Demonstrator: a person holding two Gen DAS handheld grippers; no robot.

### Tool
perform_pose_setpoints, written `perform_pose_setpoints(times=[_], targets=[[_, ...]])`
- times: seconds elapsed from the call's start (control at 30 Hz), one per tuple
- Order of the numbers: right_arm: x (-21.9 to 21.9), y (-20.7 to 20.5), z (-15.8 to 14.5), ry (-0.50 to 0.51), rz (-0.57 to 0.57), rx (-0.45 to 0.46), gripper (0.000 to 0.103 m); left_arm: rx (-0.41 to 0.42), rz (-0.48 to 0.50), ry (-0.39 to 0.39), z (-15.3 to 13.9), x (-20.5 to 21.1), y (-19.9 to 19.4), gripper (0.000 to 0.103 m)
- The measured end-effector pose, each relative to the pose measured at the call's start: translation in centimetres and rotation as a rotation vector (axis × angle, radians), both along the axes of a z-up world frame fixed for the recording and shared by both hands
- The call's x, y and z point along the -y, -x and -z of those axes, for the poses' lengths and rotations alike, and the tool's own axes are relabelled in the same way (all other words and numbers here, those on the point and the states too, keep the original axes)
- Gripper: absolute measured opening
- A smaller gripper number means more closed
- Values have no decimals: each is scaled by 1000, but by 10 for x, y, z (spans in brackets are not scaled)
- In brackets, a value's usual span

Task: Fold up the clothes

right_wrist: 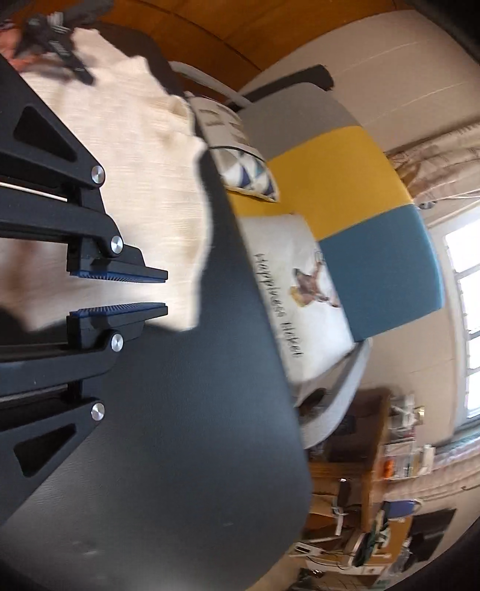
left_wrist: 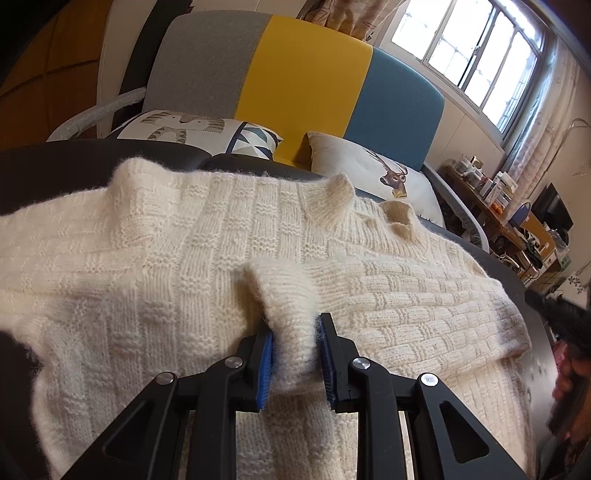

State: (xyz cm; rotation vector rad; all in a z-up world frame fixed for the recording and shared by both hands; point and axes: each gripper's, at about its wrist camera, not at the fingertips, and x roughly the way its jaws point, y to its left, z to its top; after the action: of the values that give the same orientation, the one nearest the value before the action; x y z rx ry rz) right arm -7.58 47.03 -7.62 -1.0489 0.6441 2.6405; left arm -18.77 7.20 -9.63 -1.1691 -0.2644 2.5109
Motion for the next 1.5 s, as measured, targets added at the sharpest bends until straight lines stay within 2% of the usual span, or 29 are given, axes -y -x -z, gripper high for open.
perform_pose_setpoints(times=[0.2,0.27,0.33,0.43,0.53,0.6,0.63,0.7,0.8,0.87,0.9,1.0,1.07,1.13,1.2,1.3,1.43,1.5], targets=[[13,-1,23,26,-63,60,11,3,2,-11,0,2,1,23],[13,0,32,7,-45,99,11,8,0,-24,0,3,1,23],[9,-4,38,1,-22,122,6,10,0,-32,1,5,2,23],[8,-8,44,-45,-19,137,10,12,-2,-41,2,6,2,23],[5,-7,38,-37,-4,154,11,11,-2,-34,2,6,3,24],[4,-12,22,-13,27,84,10,12,-2,-37,2,7,3,24],[6,-12,14,-2,18,38,10,12,-2,-38,2,7,4,24],[17,-3,4,-19,-32,5,10,11,-1,-35,3,6,4,24],[35,23,13,-69,-120,68,10,11,0,-35,2,6,4,24],[36,35,27,-86,-125,129,10,13,1,-40,2,5,4,24],[33,37,34,-87,-110,148,6,13,1,-41,2,5,4,24],[27,34,39,-52,-48,152,5,15,3,-43,2,5,4,25],[30,33,32,-23,-15,160,10,26,9,-59,1,7,5,26],[53,30,21,-2,-57,134,13,42,10,-84,-1,12,6,29],[89,30,12,-22,-155,103,13,77,-6,-138,-6,26,5,30],[151,37,9,-64,-314,91,13,89,-94,-194,-14,64,0,40],[217,55,23,-104,-451,109,13,56,-330,-233,-22,156,-5,52],[234,63,30,-116,-462,121,14,40,-448,-251,-27,202,-8,59]])
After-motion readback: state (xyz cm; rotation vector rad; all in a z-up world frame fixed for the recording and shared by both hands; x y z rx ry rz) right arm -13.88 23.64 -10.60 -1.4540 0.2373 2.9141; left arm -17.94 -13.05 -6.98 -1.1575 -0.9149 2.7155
